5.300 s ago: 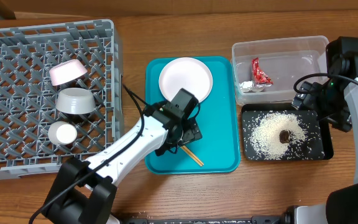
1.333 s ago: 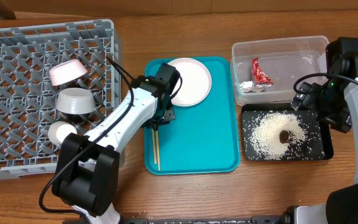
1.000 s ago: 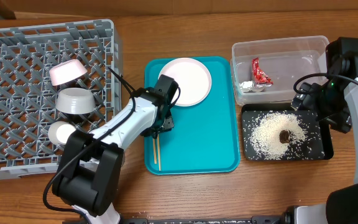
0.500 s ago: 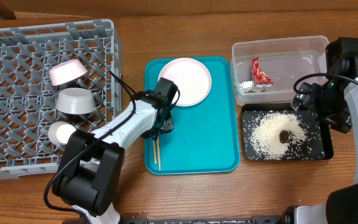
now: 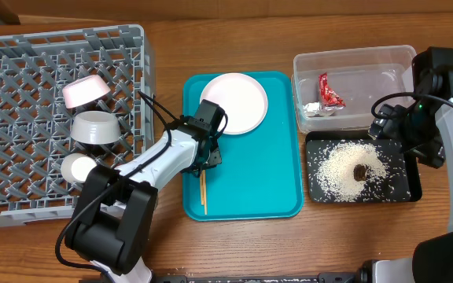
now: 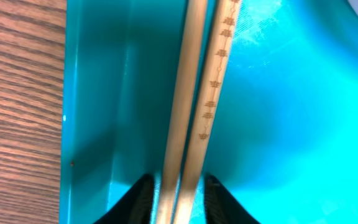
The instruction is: Sort waste into correct bins and load items into the dishwasher
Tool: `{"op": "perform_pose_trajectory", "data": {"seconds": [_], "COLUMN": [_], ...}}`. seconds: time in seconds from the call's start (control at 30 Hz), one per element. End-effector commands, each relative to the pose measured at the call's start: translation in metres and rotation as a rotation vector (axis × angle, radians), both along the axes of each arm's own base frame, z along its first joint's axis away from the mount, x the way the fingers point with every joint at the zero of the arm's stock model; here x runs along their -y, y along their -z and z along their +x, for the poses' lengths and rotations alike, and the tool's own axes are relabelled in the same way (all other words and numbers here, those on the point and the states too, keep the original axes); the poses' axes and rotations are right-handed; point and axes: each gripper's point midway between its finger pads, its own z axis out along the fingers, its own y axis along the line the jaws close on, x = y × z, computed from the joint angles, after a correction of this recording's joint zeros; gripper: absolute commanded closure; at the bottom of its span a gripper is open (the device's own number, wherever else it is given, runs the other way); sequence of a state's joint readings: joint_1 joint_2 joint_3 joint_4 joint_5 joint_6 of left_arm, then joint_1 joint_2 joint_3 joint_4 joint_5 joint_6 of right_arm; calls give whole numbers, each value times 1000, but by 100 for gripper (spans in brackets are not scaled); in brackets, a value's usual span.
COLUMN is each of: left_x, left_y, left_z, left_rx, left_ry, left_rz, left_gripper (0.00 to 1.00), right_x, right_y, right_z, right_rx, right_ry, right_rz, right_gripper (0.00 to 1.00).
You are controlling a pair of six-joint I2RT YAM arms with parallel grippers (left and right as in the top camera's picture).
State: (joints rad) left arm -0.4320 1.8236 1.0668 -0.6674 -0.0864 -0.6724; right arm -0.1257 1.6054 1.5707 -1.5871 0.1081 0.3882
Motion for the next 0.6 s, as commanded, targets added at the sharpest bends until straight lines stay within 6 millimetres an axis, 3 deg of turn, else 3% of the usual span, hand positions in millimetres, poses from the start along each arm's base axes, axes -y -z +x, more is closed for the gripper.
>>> {"op": "perform_pose_trajectory", "data": {"seconds": [0.0, 0.17, 0.3, 0.43, 0.57], "left_x": [-2, -2, -3, -8, -5], "left_y": [16, 16, 15, -5, -44], "left_z": [-19, -19, -19, -10, 10], "left_rx": [-73, -75, -76, -71, -9], "left_ry": [27, 28, 24, -1, 36], "left_rz": [-2, -1, 0, 0, -17], "left_gripper": [80, 94, 96, 96, 96], "right_x": [2, 2, 2, 2, 2], "right_y": [-9, -9, -9, -9, -9], "right_z": [1, 1, 1, 1, 1], "right_rx": [36, 36, 36, 36, 36], "right_ry": [6, 6, 6, 6, 6], "right_rz": [-7, -7, -7, -7, -7], "right_gripper": [0, 0, 0, 0, 0]}}
